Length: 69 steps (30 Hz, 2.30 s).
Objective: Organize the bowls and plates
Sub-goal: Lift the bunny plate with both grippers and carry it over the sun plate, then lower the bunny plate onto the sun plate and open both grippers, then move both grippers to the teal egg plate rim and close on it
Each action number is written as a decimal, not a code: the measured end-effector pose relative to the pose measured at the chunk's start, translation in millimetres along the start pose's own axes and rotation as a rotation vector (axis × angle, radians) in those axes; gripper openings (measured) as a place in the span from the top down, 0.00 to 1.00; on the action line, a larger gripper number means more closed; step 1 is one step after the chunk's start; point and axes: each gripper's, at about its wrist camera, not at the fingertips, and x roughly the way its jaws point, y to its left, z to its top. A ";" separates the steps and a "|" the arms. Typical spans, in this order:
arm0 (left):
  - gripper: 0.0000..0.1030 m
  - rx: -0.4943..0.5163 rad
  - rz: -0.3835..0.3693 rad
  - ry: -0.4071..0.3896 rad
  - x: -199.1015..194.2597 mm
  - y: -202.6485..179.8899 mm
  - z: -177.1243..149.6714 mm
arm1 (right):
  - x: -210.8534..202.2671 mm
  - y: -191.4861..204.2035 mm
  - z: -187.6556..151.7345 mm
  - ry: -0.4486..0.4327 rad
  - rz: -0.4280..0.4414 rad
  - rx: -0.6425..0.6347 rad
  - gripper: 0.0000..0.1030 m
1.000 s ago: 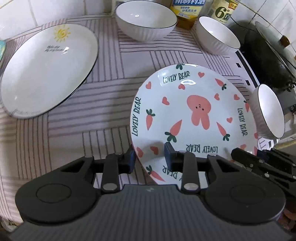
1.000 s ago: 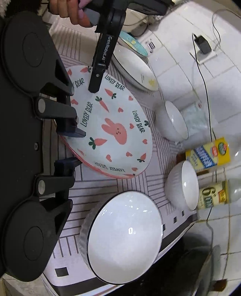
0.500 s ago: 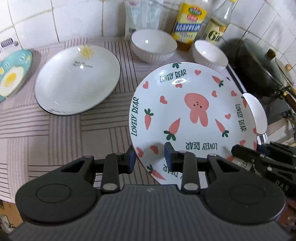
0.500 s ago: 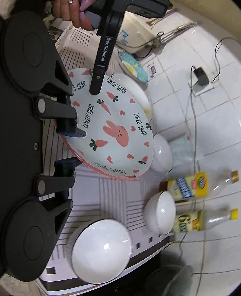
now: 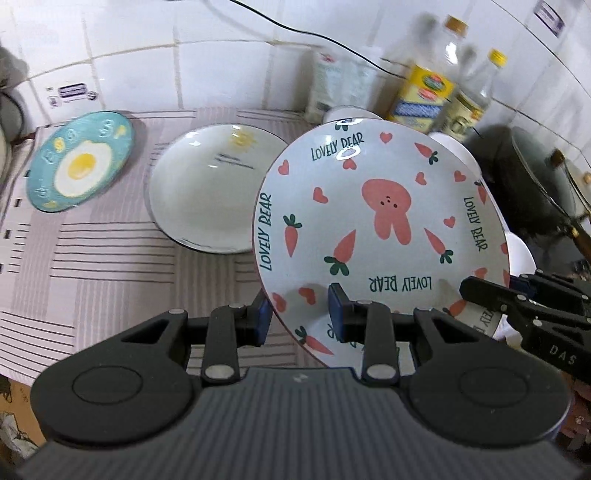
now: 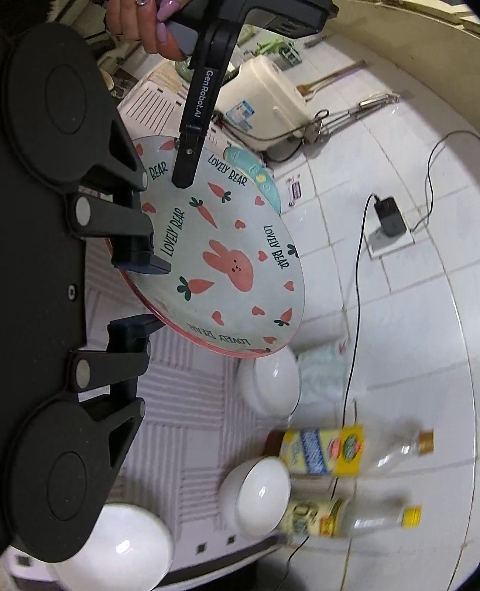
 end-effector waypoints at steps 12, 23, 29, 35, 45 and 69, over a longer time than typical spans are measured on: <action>0.70 -0.129 0.066 0.107 42.9 83.6 45.3 | 103.8 12.9 42.7 0.109 0.057 0.007 0.73; 0.69 -0.171 0.078 0.236 104.1 123.0 72.8 | 172.6 14.6 50.9 0.193 -0.010 0.073 0.73; 0.69 -0.156 0.055 0.298 123.0 135.5 85.0 | 187.5 23.8 54.4 0.225 -0.078 0.107 0.73; 0.68 -0.138 0.051 0.337 131.6 138.1 94.2 | 195.9 35.6 58.8 0.255 -0.164 0.100 0.73; 0.69 -0.063 0.077 0.352 137.1 131.5 89.7 | 211.0 62.6 60.5 0.297 -0.370 0.042 0.64; 0.72 0.125 -0.005 0.111 -8.3 183.2 97.0 | 114.7 178.9 77.1 -0.046 -0.256 -0.006 0.58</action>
